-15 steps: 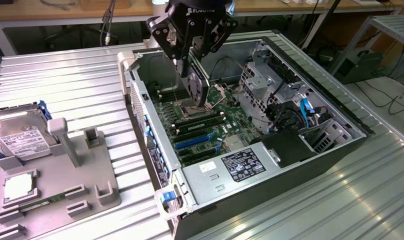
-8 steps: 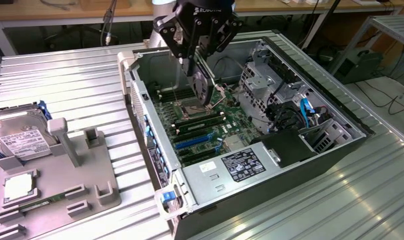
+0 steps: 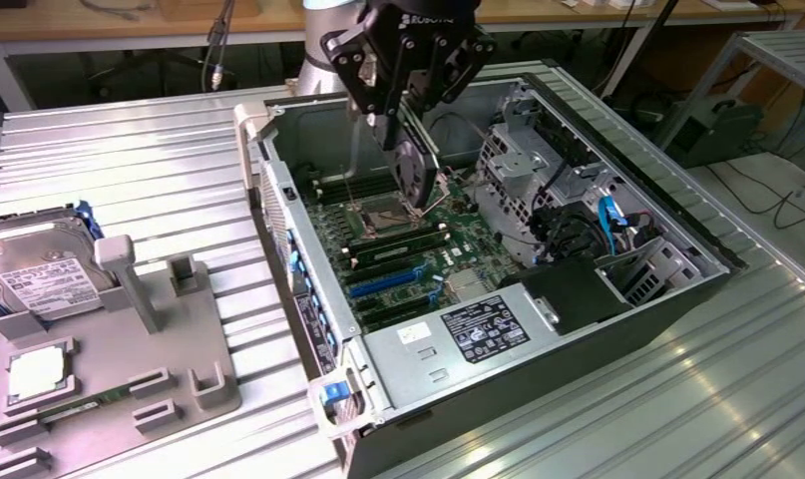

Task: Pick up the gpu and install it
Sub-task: 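Pick up the gpu and move the gpu toward the slot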

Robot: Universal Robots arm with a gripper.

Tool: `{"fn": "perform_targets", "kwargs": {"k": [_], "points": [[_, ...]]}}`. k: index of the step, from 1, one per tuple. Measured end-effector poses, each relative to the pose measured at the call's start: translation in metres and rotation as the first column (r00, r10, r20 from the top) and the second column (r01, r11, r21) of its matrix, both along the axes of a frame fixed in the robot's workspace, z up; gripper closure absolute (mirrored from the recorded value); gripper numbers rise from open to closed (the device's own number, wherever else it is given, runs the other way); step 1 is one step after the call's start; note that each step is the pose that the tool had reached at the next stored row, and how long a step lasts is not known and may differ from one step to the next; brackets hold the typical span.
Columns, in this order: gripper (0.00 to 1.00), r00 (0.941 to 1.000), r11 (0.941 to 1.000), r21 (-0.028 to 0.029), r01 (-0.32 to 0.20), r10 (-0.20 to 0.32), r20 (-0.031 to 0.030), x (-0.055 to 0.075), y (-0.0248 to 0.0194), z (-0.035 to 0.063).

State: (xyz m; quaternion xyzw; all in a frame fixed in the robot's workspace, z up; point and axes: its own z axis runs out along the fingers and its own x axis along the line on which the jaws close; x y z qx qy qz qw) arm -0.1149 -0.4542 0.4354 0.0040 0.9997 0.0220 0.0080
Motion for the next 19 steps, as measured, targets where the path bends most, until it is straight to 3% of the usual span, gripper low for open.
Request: {"fn": "perform_targets", "kwargs": {"k": [19], "points": [[0.72,1.0000,1.0000,0.0000,0.000,0.000,0.0000,0.032,0.0000,0.0000]]}}
